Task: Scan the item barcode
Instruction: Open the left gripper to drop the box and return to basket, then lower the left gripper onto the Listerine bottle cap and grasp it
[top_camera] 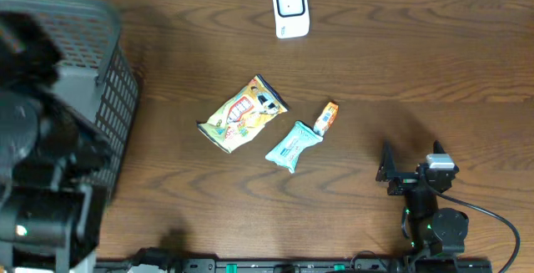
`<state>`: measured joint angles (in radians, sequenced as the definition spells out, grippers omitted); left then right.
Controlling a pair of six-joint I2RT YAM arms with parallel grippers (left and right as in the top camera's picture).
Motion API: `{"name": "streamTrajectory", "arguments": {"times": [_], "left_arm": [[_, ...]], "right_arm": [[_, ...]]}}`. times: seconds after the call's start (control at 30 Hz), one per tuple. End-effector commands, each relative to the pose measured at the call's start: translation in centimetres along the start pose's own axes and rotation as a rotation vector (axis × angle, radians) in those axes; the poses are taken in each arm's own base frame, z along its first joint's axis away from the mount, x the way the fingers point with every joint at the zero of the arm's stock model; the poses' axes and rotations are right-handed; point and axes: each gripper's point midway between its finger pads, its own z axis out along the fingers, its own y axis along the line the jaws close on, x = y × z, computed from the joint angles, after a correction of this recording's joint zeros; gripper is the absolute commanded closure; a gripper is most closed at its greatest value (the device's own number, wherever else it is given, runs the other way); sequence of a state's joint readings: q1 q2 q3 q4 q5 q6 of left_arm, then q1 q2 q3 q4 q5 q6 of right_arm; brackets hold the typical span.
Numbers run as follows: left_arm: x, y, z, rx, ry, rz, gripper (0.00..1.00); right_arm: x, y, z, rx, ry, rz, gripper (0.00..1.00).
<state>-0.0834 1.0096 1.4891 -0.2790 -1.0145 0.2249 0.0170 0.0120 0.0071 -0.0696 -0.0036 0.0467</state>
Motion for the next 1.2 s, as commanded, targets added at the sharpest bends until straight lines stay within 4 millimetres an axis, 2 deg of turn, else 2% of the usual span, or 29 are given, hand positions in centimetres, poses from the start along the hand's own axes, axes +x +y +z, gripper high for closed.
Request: {"name": "streamTrajectory", "arguments": {"times": [0.0, 0.13, 0.27, 0.43, 0.67, 1.17], "left_arm": [[3.5, 1.6, 2.9, -0.128, 0.087, -0.156, 0.02], [9.6, 0.4, 6.0, -0.087, 0.287, -0.222, 0.02], [14.7, 0.3, 8.5, -0.094, 0.463, -0.280, 0.02], [18.3, 0.8, 10.8, -0.107, 0.582, -0.385, 0.02], [19.8, 1.2, 12.1, -0.117, 0.621, -0.416, 0.02], [19.9, 1.2, 12.0, -0.118, 0.626, -0.414, 0.02]], "right_arm": [[0.1, -0.3, 0.0, 0.014, 0.001, -0.010, 0.01], [0.1, -0.3, 0.0, 0.014, 0.001, -0.010, 0.01], [0.1, -0.3, 0.0, 0.014, 0.001, -0.010, 0.01], [0.1, -0.3, 0.0, 0.013, 0.001, -0.010, 0.01], [0.1, -0.3, 0.0, 0.013, 0.001, -0.010, 0.01], [0.1, -0.3, 0.0, 0.014, 0.001, -0.010, 0.01]]}}
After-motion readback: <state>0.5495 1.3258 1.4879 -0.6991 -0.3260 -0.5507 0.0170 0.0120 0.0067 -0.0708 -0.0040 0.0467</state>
